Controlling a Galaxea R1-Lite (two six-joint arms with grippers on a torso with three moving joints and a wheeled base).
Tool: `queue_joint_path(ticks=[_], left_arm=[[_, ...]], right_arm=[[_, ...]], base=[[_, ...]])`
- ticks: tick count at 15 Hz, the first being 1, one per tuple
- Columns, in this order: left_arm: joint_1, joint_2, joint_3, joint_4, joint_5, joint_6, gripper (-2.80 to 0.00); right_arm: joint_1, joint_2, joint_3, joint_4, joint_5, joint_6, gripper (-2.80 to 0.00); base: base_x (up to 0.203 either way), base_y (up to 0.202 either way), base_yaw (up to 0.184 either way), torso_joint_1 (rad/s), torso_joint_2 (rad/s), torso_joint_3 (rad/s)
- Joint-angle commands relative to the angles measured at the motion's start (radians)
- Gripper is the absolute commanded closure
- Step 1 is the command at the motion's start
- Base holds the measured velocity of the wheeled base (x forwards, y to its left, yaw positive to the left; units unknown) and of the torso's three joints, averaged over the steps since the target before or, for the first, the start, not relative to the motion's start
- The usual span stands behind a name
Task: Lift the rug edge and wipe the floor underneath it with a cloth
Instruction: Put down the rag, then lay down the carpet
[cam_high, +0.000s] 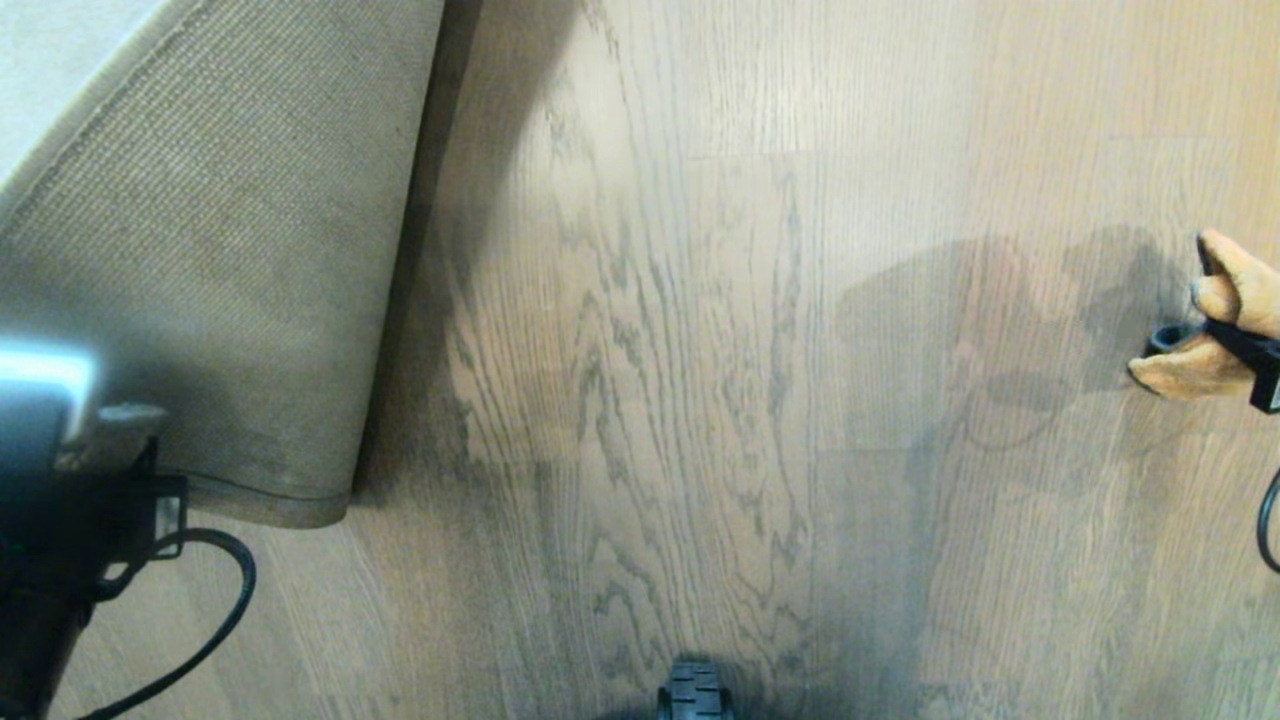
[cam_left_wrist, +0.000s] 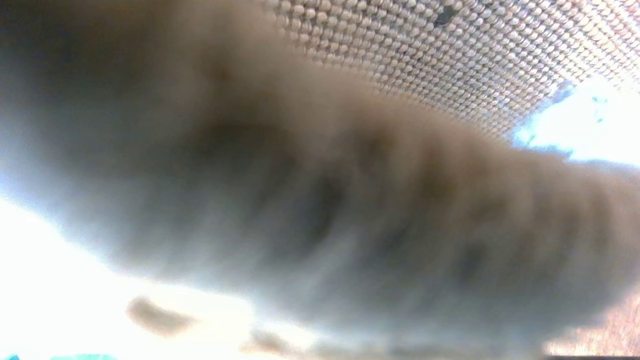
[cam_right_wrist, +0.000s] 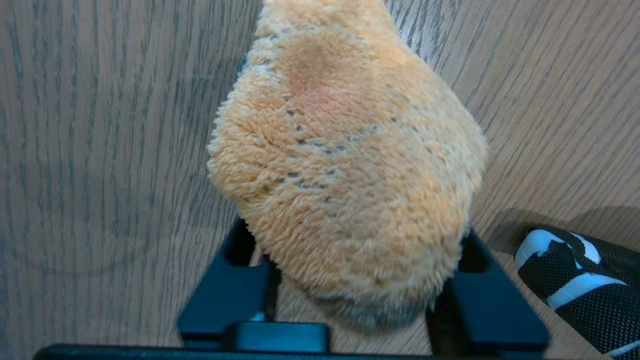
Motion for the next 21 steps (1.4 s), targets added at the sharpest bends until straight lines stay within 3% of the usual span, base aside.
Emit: queue_joint_path(ticks=[1,10,16,21], left_arm=[[0.000,0.001,0.000,-0.005,0.005,0.001,0.00],[0.000,-0.002,0.000,-0.005,0.005,0.001,0.00],[0.000,-0.002,0.000,-0.005,0.003,0.001,0.00],[0.000,-0.004,0.000,-0.005,0.003,0.001,0.00]], right_arm=[[0.000,-0.014,0.007,-0.003,0.003,-0.002,-2.80],[-0.007,-0.187,0.145,0.006,0.003,0.006,-2.80],[-0.014,-0.461,0.182,0.228,0.001,0.082,-2.80],[-0.013,-0.465,0.184,0.232,0.003,0.084,-2.80]], base=[[0.000,0.000,0.000,0.000,0.00,0.000],[0.000,0.000,0.000,0.000,0.00,0.000],[0.000,0.000,0.000,0.000,0.00,0.000],[0.000,0.000,0.000,0.000,0.00,0.000]])
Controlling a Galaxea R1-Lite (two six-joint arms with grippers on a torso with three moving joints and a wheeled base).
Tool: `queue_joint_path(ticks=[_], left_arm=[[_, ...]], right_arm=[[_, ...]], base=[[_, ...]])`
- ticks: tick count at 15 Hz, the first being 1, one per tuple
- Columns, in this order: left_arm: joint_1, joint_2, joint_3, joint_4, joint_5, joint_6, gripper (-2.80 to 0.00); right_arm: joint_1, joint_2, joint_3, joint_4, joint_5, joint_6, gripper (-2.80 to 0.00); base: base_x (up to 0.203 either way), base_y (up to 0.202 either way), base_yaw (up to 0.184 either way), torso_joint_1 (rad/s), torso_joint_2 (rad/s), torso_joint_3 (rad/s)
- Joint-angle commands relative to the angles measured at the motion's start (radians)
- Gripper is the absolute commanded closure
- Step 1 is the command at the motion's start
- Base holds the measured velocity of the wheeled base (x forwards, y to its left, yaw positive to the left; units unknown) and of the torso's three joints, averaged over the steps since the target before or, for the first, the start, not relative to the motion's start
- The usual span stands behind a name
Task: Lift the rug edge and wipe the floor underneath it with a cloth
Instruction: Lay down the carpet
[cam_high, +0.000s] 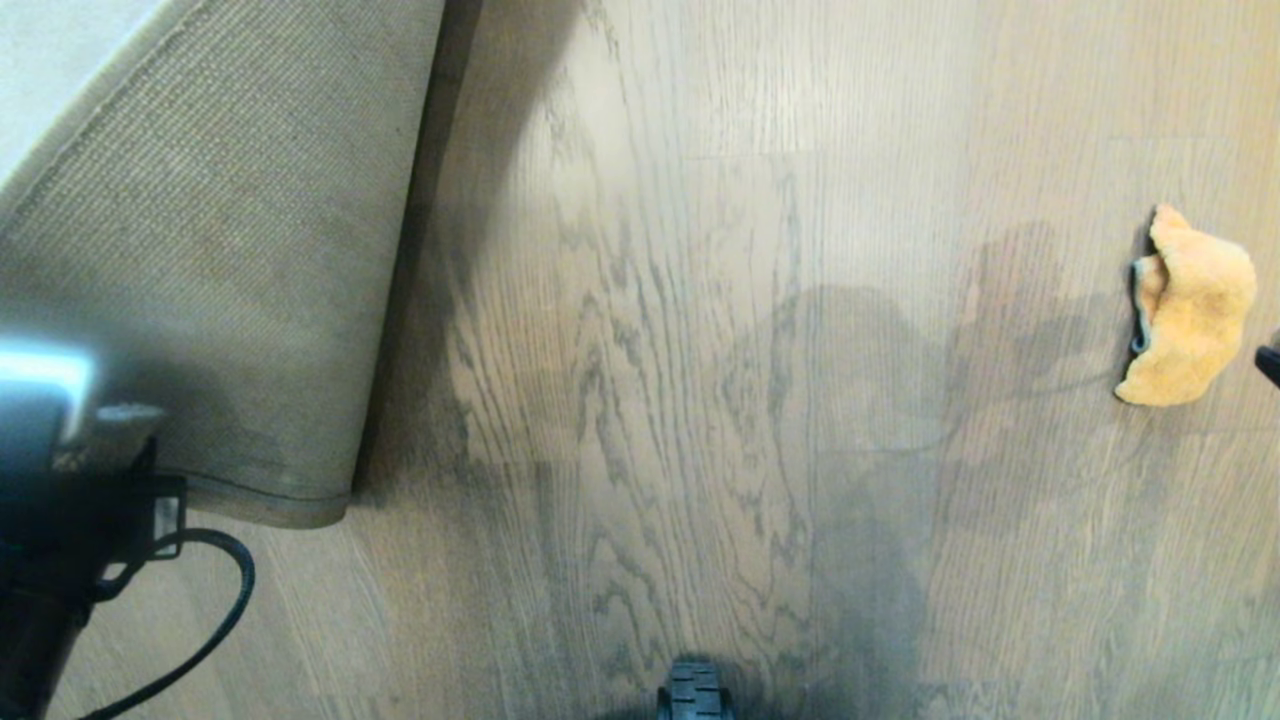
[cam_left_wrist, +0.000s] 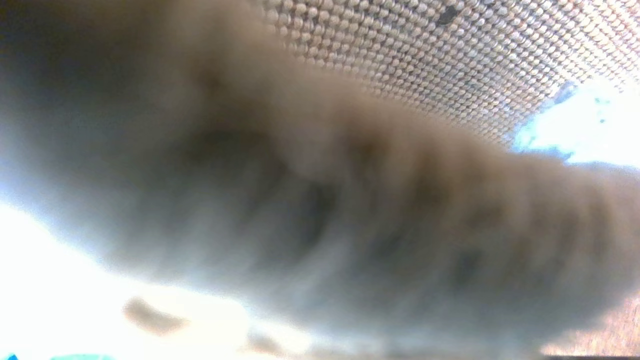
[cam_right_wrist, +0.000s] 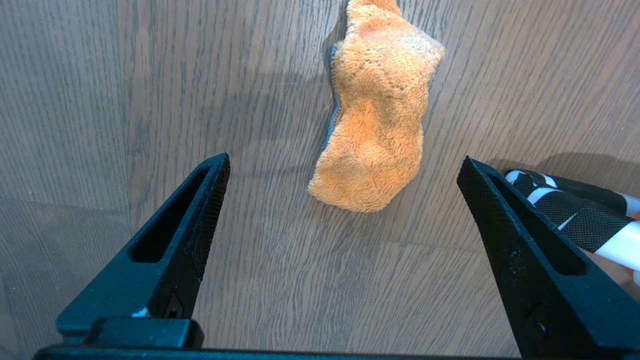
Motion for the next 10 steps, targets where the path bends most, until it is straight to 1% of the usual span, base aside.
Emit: queue_joint_path(ticks=[1,3,4,7,10], left_arm=[[0.000,-0.003,0.000,-0.005,0.004,0.002,0.00],[0.000,-0.004,0.001,-0.005,0.005,0.001,0.00],[0.000,-0.004,0.001,-0.005,0.005,0.000,0.00],[0.000,-0.004,0.001,-0.005,0.005,0.002,0.00],[0.000,-0.004,-0.002,-0.005,0.005,0.002,0.00]], right_arm=[[0.001,-0.013,0.000,-0.005,0.006,-0.002,-2.80],[0.001,-0.013,0.000,-0.003,0.015,-0.002,-2.80],[-0.001,-0.013,0.002,-0.003,0.016,-0.002,0.00],[0.000,-0.015,0.005,-0.003,0.015,-0.002,0.00],[0.000,-0.059,0.040,0.002,0.015,-0.002,0.00]], base=[[0.000,0.000,0.000,0.000,0.00,0.000],[0.000,0.000,0.000,0.000,0.00,0.000],[0.000,0.000,0.000,0.000,0.00,0.000],[0.000,0.000,0.000,0.000,0.00,0.000],[0.000,0.000,0.000,0.000,0.00,0.000]])
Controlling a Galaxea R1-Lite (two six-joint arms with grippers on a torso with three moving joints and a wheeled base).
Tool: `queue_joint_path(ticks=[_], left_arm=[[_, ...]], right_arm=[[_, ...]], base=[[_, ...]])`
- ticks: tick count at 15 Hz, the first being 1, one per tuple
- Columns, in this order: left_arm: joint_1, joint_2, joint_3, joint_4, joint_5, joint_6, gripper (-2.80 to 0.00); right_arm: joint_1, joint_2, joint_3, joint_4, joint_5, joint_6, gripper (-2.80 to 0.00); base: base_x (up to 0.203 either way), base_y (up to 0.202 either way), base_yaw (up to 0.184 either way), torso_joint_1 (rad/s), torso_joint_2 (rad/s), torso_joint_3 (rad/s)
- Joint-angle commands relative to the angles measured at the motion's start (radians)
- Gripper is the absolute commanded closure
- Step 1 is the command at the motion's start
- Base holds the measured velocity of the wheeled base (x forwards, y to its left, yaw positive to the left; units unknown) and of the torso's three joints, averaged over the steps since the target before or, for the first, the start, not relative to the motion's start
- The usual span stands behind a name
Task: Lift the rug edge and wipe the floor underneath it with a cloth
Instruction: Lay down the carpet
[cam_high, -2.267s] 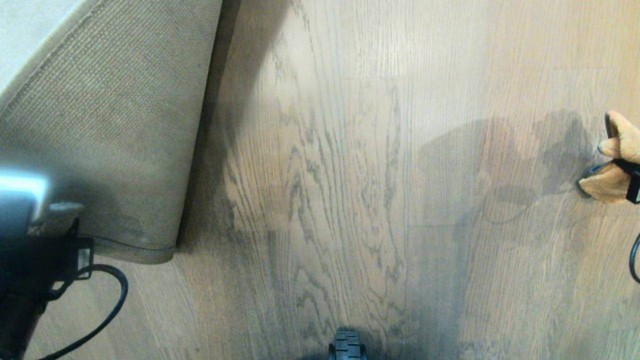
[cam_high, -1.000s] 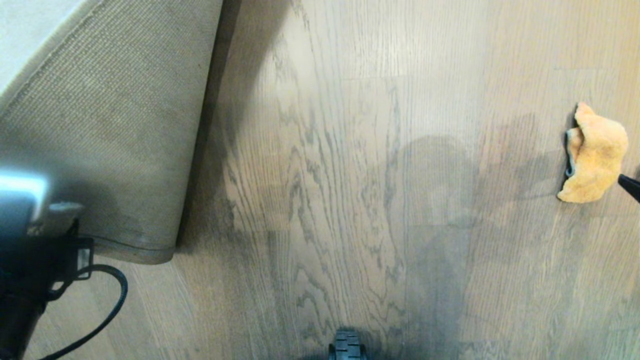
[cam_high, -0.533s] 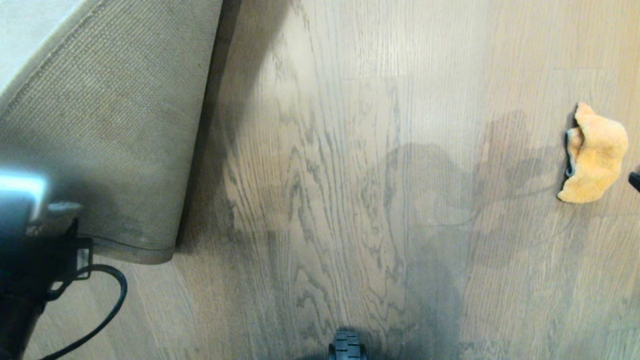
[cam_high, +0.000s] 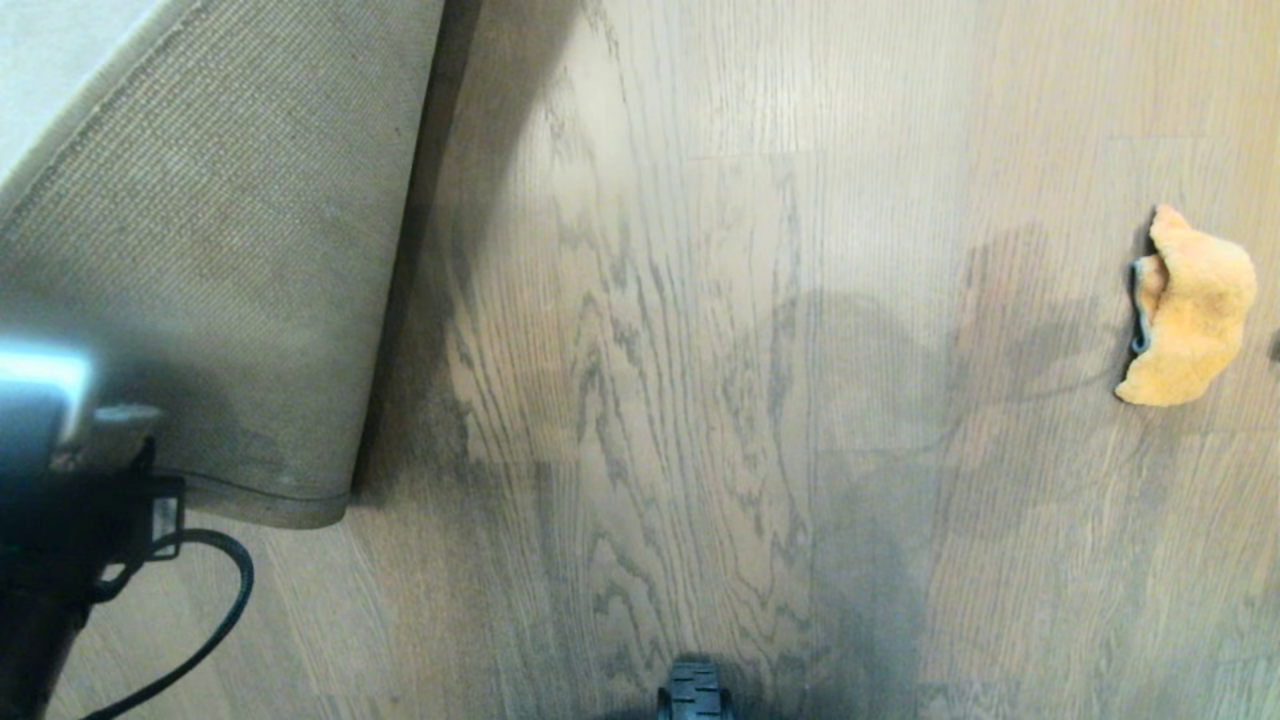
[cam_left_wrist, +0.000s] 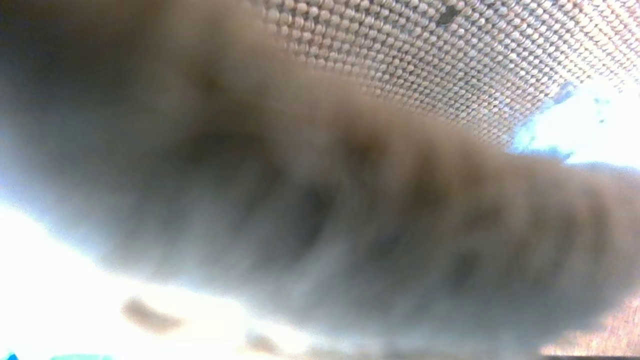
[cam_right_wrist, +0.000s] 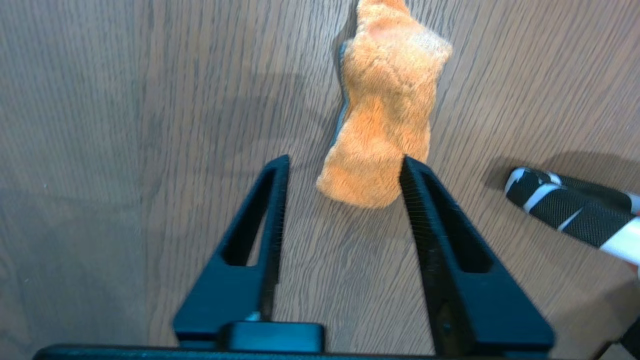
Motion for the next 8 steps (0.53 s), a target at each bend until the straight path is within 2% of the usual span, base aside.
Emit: queue_joint_path(ticks=[1,6,8], left_arm=[[0.000,0.000,-0.001,-0.005,0.005,0.002,0.00],[0.001,-0.002,-0.010,-0.003,0.012,0.006,0.00],[0.001,-0.002,-0.010,-0.003,0.014,0.006,0.00]], right_arm=[[0.000,-0.053,0.032,0.013,0.002,-0.002,0.00],[0.002,-0.254,0.078,0.213,0.002,-0.007,0.00],[0.049,-0.279,0.094,0.250,0.002,-0.030,0.00]], base=[[0.000,0.000,0.000,0.000,0.00,0.000],[0.000,0.000,0.000,0.000,0.00,0.000],[0.000,0.000,0.000,0.000,0.00,0.000]])
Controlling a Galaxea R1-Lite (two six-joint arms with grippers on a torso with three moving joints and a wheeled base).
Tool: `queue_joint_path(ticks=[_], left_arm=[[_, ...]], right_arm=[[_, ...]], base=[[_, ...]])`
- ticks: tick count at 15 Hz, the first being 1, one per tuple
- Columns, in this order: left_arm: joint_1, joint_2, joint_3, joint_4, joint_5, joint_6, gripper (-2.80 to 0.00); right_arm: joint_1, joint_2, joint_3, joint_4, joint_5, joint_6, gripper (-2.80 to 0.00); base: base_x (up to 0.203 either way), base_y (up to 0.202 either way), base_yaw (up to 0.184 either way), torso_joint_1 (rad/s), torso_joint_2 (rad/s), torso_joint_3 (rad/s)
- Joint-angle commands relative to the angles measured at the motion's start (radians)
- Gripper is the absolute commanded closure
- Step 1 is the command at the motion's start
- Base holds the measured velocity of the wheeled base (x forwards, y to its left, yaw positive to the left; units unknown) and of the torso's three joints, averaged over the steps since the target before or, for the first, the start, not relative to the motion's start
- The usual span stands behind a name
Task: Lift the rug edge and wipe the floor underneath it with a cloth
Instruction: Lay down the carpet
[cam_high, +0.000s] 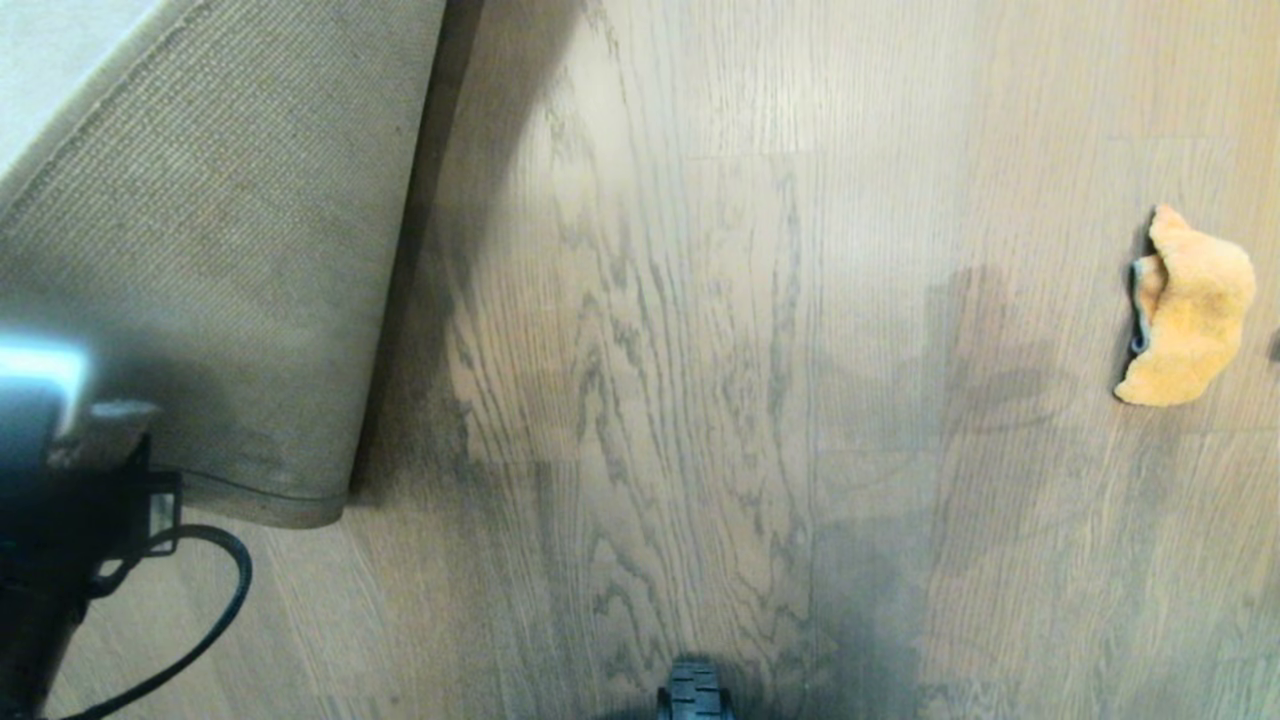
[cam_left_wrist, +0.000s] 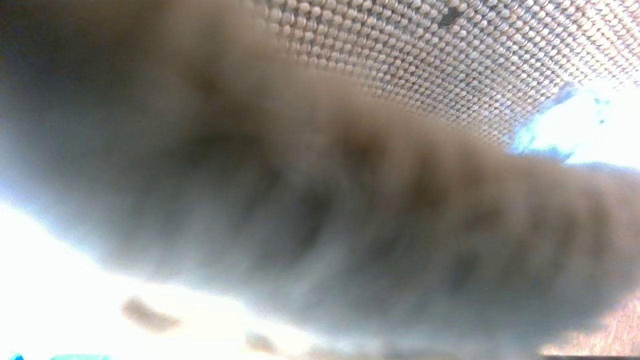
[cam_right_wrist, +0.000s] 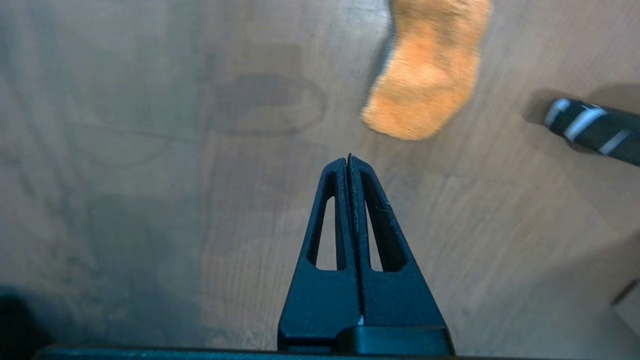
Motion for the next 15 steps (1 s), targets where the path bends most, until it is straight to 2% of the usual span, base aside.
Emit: queue_joint_path(ticks=[1,3,6,9,11,13,15], left_arm=[[0.000,0.001,0.000,-0.006,0.007,0.002,0.00],[0.000,0.001,0.000,-0.004,0.007,0.002,0.00],[0.000,0.001,-0.004,0.032,0.005,0.002,0.00],[-0.001,0.015,-0.006,0.041,0.000,0.002,0.00],[-0.001,0.015,-0.004,0.042,0.000,0.001,0.00],[-0.001,0.015,0.002,0.045,0.000,0.001,0.00],[-0.001,0.017,0.009,0.048,-0.002,0.001,0.00]], right_arm=[[0.075,-0.057,0.010,0.006,0.003,-0.012,0.00],[0.167,-0.065,0.037,0.006,0.003,-0.074,0.00],[0.286,-0.145,0.161,-0.010,0.037,-0.149,0.00],[0.325,-0.186,0.295,-0.074,0.032,-0.169,0.00],[0.326,-0.212,0.381,-0.110,-0.006,-0.121,0.00],[0.325,-0.257,0.387,-0.082,-0.018,-0.037,0.00],[0.321,-0.312,0.387,-0.026,-0.042,-0.014,0.00]], base=[[0.000,0.000,0.000,0.000,0.00,0.000],[0.000,0.000,0.000,0.000,0.00,0.000],[0.000,0.000,0.000,0.000,0.00,0.000],[0.000,0.000,0.000,0.000,0.00,0.000],[0.000,0.000,0.000,0.000,0.00,0.000],[0.000,0.000,0.000,0.000,0.00,0.000],[0.000,0.000,0.000,0.000,0.00,0.000]])
